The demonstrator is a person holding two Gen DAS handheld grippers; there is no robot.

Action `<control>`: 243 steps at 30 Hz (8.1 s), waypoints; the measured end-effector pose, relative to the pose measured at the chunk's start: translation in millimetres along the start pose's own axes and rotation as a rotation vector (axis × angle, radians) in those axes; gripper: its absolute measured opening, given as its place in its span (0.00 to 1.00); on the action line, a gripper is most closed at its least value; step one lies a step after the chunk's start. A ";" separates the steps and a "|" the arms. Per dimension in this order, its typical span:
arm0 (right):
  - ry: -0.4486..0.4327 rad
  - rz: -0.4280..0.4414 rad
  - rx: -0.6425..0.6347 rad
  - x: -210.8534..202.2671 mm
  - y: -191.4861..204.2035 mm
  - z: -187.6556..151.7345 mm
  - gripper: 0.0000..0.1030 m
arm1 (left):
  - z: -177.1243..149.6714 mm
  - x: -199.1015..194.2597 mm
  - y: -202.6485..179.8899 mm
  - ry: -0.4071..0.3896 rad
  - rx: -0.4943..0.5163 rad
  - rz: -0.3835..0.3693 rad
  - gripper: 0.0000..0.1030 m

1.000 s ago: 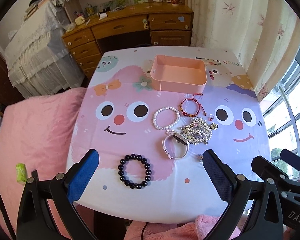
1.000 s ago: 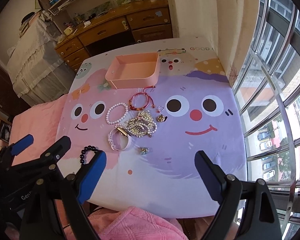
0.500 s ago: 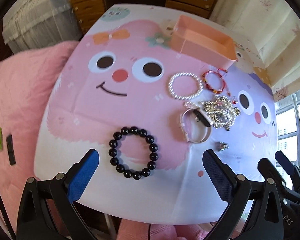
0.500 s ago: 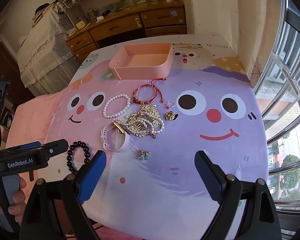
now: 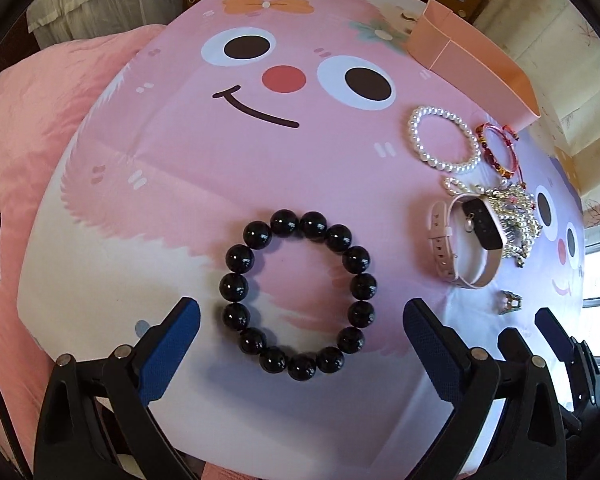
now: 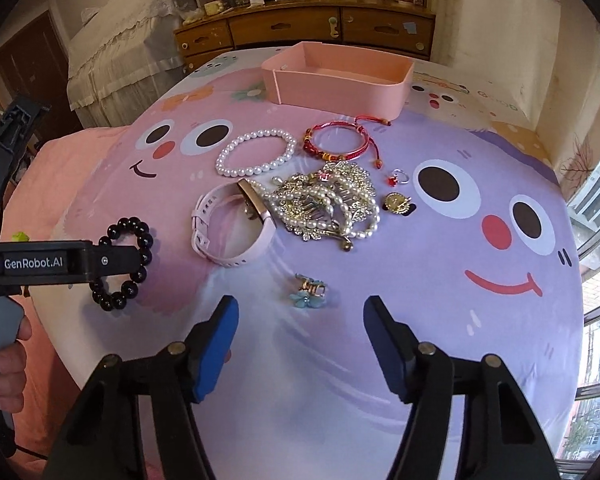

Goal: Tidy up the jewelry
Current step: 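Grasp the black bead bracelet with the left gripper while the right gripper reaches toward the blue butterfly clip, then grasp the small blue butterfly clip with the right gripper while the left gripper lifts the bracelet, then carry the bracelet and clip over the pink tray and open both grippers, then grasp the white-strap watch with the left gripper while the right gripper grasps the pearl-and-silver necklace, then carry the watch and necklace over the pink tray and open both grippers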

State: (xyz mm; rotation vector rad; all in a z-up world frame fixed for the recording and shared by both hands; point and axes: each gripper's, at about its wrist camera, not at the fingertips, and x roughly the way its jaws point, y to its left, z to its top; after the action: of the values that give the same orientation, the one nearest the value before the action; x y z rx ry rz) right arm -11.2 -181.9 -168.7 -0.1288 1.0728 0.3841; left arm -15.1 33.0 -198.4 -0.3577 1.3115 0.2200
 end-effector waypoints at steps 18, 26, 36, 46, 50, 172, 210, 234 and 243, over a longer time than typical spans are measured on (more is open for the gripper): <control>0.063 0.007 0.066 19.7 -12.3 9.4 0.20 | 11.6 17.2 -5.1 -0.033 0.121 0.066 0.72; 0.064 0.055 0.083 19.1 -11.9 11.2 0.20 | 10.4 4.5 -1.2 -0.080 0.110 0.044 0.26; 0.041 0.084 0.094 13.4 -15.3 20.6 0.20 | 23.8 -7.2 2.3 -0.122 0.069 0.008 0.01; 0.015 0.087 0.097 8.6 -23.3 28.4 0.20 | 39.1 1.0 1.6 -0.048 0.033 -0.003 0.00; 0.017 0.086 0.096 7.8 -25.3 28.1 0.20 | 37.5 4.8 5.1 -0.036 0.034 0.041 0.01; 0.012 0.127 -0.339 -3.1 -28.1 67.6 0.39 | 72.7 -12.9 -99.8 -0.002 0.470 -0.186 0.86; 0.026 0.221 -0.355 4.2 -39.1 70.4 0.05 | 43.7 13.2 -122.3 -0.129 0.540 -0.069 0.25; -0.252 0.201 -0.295 -101.7 -24.5 153.4 0.05 | 98.1 -101.0 -117.7 -0.297 0.542 -0.116 0.25; -0.357 0.150 -0.296 -121.4 -21.5 200.2 0.05 | 145.2 -128.9 -131.5 -0.349 0.568 -0.182 0.26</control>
State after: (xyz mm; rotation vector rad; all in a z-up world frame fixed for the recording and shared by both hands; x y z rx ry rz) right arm 112.1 -174.0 31.4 -0.2343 0.6700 0.6738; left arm 130.7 -28.2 -25.4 0.0483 0.9378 -0.2364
